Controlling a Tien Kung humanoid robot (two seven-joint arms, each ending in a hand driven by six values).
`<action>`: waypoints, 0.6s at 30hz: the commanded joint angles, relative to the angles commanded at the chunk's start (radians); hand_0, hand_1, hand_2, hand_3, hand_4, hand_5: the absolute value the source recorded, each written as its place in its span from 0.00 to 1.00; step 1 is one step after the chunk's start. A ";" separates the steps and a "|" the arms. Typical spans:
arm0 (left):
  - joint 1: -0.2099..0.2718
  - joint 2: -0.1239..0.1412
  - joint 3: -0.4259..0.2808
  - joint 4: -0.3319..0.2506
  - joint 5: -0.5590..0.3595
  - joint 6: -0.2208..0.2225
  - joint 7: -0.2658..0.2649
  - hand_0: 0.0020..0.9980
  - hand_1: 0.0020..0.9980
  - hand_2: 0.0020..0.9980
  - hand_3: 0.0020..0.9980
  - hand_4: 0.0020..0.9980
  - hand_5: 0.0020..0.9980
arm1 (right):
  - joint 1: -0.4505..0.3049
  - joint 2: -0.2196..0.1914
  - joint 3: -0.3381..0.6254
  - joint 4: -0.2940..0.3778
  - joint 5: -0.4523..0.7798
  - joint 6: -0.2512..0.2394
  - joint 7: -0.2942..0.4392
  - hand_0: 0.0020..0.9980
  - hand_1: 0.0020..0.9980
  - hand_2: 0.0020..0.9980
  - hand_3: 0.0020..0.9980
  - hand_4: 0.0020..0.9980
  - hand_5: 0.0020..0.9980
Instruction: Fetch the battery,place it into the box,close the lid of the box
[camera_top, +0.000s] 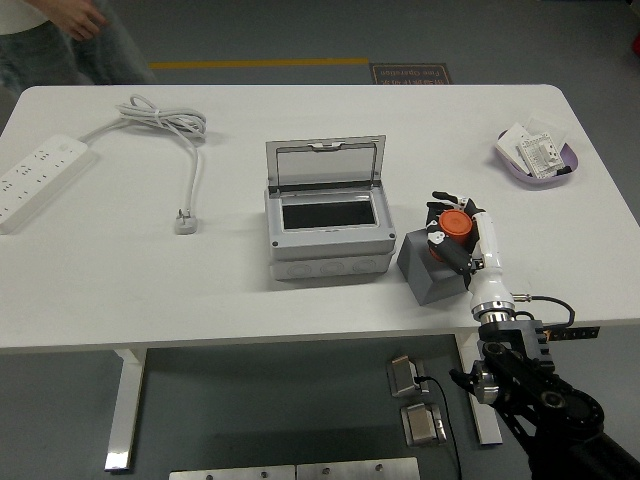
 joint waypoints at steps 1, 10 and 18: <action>0.000 0.000 0.000 0.000 0.000 0.000 0.000 0.66 0.64 0.62 0.65 0.70 0.27 | 0.001 0.000 0.000 0.000 0.000 -0.001 -0.001 0.64 0.59 0.51 0.56 0.41 0.00; -0.001 -0.001 0.002 0.000 -0.002 0.000 -0.001 0.66 0.64 0.62 0.64 0.70 0.28 | 0.003 0.002 0.002 0.000 -0.002 -0.005 -0.008 0.59 0.56 0.47 0.53 0.29 0.00; -0.002 -0.001 0.004 0.000 -0.003 0.000 -0.001 0.66 0.64 0.62 0.64 0.70 0.27 | 0.007 0.004 0.008 0.001 -0.005 -0.007 -0.011 0.47 0.44 0.41 0.47 0.18 0.00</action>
